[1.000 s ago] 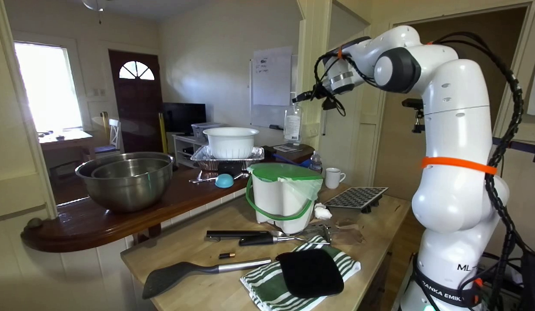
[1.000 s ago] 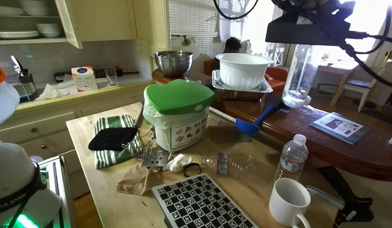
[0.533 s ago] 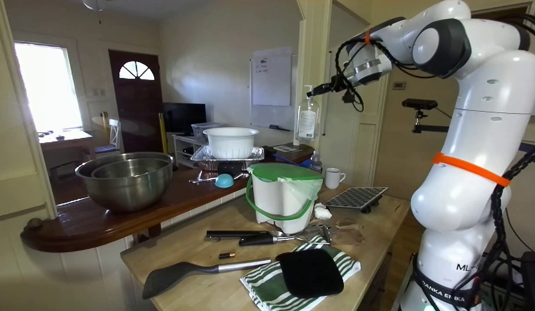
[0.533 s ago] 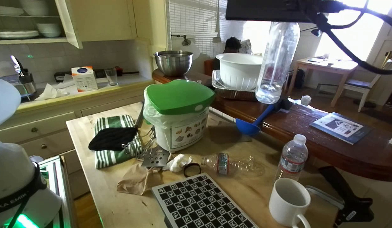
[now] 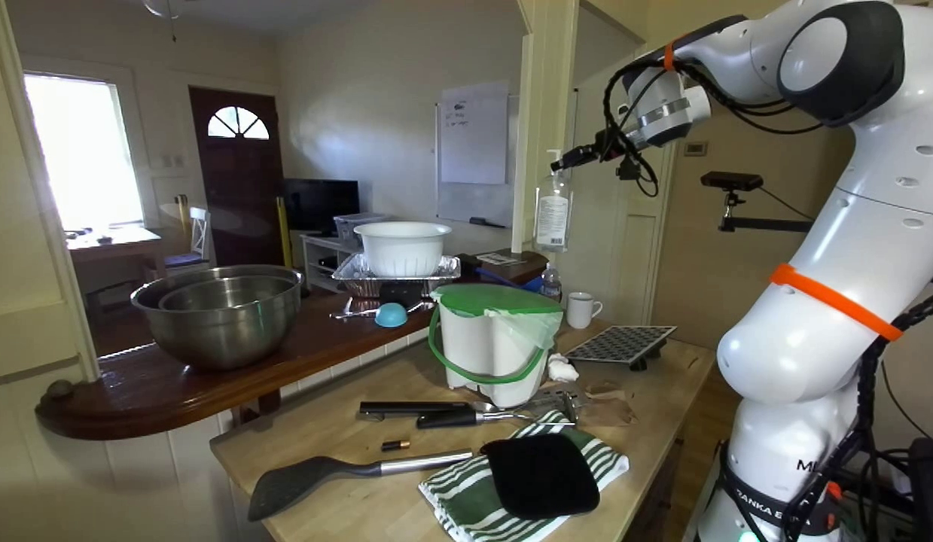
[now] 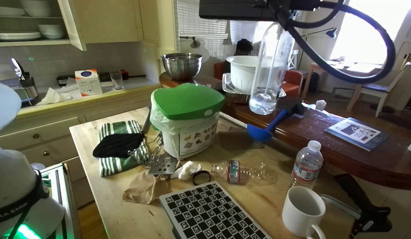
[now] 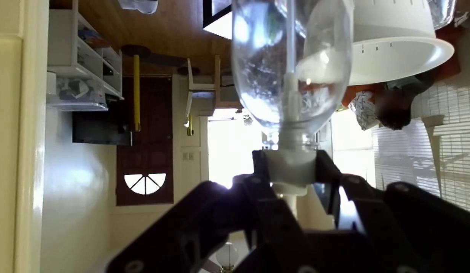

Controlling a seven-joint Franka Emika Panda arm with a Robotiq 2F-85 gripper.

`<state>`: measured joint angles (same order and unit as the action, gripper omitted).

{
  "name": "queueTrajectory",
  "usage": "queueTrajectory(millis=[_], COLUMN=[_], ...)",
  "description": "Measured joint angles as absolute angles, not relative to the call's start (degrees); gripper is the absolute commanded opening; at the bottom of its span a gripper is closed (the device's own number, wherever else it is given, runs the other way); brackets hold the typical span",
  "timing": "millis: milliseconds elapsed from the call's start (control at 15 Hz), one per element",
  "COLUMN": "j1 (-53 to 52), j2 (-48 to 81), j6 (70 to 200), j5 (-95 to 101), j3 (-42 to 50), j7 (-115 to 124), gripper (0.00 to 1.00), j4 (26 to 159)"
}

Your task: Move the bottle to the left

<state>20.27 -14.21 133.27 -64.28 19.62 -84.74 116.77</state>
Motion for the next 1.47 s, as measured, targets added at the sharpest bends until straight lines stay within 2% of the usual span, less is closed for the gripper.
queueTrajectory(millis=[467, 533, 1467], j1=[20.2, 20.2, 21.7], j2=[-13.5, -13.5, -18.6], j6=[133.3, 133.3, 135.4], j5=[-64.3, -64.3, -61.2], j3=[19.7, 19.7, 22.8], j7=[-84.8, -84.8, -82.3], gripper=[0.34, 0.09, 0.09], j4=[116.1, 116.1, 122.2])
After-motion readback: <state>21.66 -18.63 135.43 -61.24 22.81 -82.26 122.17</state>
